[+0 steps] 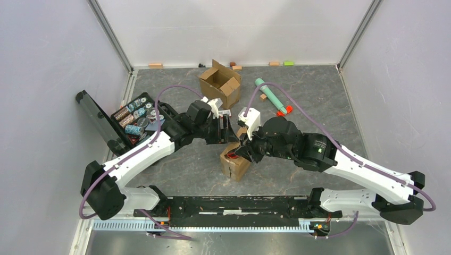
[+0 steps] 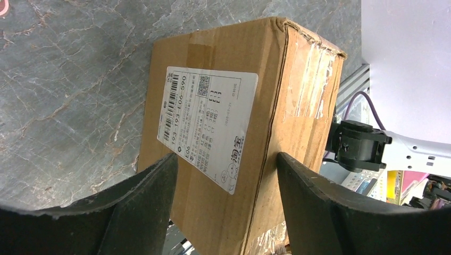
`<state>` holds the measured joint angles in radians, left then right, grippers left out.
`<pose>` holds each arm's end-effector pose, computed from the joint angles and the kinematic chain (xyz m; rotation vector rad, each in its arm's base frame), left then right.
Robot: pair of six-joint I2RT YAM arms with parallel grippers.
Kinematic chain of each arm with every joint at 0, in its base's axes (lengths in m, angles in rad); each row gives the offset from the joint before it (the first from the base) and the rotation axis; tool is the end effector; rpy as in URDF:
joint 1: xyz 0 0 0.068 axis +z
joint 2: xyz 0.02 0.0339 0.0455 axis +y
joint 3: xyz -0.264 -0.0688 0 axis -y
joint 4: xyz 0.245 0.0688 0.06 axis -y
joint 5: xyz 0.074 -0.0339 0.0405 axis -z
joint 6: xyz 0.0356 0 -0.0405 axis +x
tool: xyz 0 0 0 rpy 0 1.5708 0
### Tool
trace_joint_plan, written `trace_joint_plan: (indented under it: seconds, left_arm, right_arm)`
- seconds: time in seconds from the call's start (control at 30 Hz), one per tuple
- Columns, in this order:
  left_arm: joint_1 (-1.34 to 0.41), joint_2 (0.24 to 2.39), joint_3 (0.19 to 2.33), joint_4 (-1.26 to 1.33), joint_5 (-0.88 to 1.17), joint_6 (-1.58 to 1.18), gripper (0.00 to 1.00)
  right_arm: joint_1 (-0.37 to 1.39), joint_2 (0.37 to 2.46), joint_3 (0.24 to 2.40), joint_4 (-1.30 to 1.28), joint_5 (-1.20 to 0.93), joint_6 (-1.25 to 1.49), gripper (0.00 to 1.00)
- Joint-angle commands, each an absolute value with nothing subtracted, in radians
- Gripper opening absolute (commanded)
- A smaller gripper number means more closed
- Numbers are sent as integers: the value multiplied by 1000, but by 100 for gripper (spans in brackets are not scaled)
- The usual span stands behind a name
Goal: Unpack the express box
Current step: Cut the express box at the center of the board.
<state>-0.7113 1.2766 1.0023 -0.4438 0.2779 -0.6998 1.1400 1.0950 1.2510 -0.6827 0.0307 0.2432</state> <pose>0.2035 -0.1883 0.2863 0.1718 2.4798 -0.9948 0.0956 0.2054 0.3904 -0.9363 1.9911 0.7812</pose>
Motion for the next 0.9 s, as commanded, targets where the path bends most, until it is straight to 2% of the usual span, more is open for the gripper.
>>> trace_joint_plan:
  seconds: [0.0, 0.17, 0.47, 0.87]
  left_arm:
    - [-714, 1314, 977, -488, 167, -713, 74]
    - [-716, 1313, 973, -463, 184, -714, 74]
    - [-715, 1327, 965, -401, 207, -677, 75]
    - [-704, 1391, 959, -330, 272, -571, 77]
  right_arm:
    - [1151, 1123, 1157, -773, 3, 279, 0]
    - [1138, 1090, 1062, -687, -98, 327, 0]
    - [1035, 1008, 1014, -662, -219, 372, 0]
    - [1034, 974, 1096, -830, -129, 318, 0]
